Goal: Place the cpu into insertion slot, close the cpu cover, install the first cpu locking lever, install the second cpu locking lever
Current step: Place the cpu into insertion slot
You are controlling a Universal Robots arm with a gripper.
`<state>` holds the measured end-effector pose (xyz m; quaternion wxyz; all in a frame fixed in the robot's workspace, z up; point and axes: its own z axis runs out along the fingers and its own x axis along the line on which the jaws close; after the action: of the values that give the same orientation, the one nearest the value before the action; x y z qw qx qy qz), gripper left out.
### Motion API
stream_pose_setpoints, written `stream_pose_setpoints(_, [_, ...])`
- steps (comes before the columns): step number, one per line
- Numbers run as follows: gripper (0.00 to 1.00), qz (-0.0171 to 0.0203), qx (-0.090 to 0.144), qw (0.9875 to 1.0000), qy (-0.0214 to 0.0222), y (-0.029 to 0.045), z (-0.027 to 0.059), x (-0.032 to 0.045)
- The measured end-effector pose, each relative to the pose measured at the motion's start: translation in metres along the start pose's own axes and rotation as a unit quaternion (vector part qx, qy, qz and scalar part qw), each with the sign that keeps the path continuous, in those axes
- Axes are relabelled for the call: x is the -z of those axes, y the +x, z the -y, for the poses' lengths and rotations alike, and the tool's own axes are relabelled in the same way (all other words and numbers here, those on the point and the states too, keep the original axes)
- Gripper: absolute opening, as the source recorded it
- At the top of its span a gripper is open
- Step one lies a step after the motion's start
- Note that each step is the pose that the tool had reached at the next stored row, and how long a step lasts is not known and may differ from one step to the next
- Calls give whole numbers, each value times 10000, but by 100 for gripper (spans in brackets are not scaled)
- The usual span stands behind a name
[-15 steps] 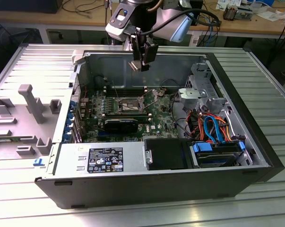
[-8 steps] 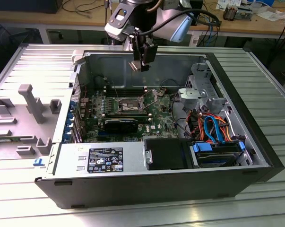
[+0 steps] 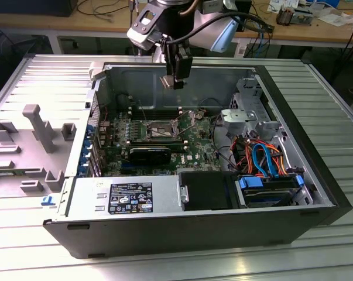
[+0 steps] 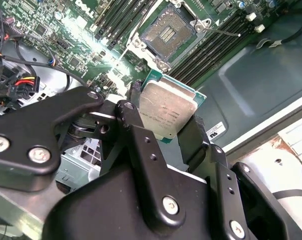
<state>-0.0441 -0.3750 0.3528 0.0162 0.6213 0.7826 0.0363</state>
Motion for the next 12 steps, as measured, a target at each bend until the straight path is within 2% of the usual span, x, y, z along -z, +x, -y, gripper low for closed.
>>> stream_pose_setpoints(6, [55, 15, -204, 9998, -5, 2, 18, -26])
stream_pose_setpoints(12, [55, 42, -561, 9984, -8, 2, 23, -62])
